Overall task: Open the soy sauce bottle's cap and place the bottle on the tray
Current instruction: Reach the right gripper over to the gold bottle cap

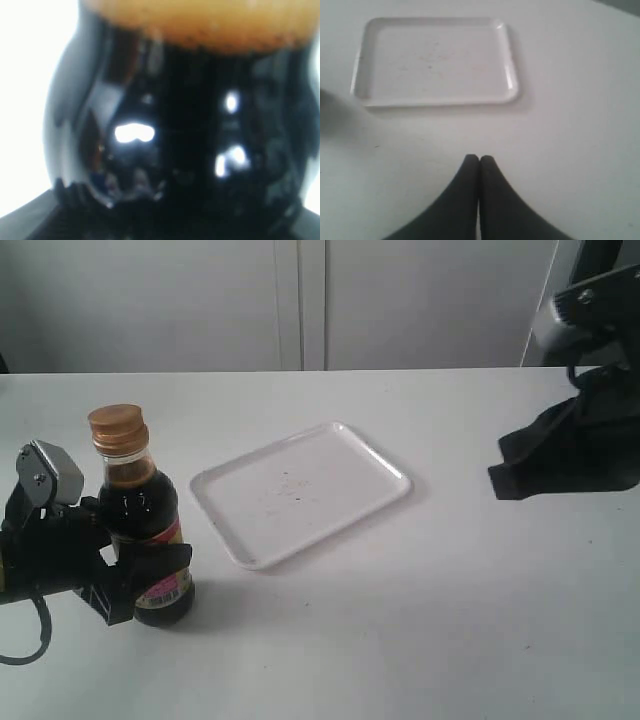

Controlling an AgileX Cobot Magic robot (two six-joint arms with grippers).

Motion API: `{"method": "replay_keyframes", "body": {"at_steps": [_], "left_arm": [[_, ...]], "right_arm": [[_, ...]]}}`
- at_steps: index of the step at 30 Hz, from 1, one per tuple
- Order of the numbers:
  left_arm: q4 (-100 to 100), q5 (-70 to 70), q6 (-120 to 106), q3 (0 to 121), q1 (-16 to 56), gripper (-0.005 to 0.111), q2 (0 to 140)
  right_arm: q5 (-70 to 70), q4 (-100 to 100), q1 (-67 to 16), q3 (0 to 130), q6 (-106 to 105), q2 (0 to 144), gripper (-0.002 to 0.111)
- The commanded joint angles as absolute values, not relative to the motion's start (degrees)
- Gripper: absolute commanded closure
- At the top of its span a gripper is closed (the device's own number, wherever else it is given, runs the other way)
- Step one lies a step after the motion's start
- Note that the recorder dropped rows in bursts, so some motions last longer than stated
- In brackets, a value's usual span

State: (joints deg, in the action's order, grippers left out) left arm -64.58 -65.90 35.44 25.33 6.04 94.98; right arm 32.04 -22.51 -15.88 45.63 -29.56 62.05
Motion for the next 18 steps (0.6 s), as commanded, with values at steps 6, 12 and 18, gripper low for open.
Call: {"method": "replay_keyframes", "body": {"at_steps": [6, 12, 18], "left_arm": [[-66.50, -65.04, 35.99, 25.20, 6.44, 0.106, 94.93], [-66.62, -65.19, 35.99, 25.20, 6.44, 0.106, 94.93], [-66.72, -65.40, 35.99, 25.20, 6.44, 0.106, 94.93]], "right_arm": [[47.98, -53.05, -16.83, 51.23, -57.40, 71.48, 0.108], [49.28, -58.29, -22.61, 53.57, -63.16, 74.65, 0.108], [49.39, -58.77, -28.21, 57.09, -63.16, 79.18, 0.108]]}}
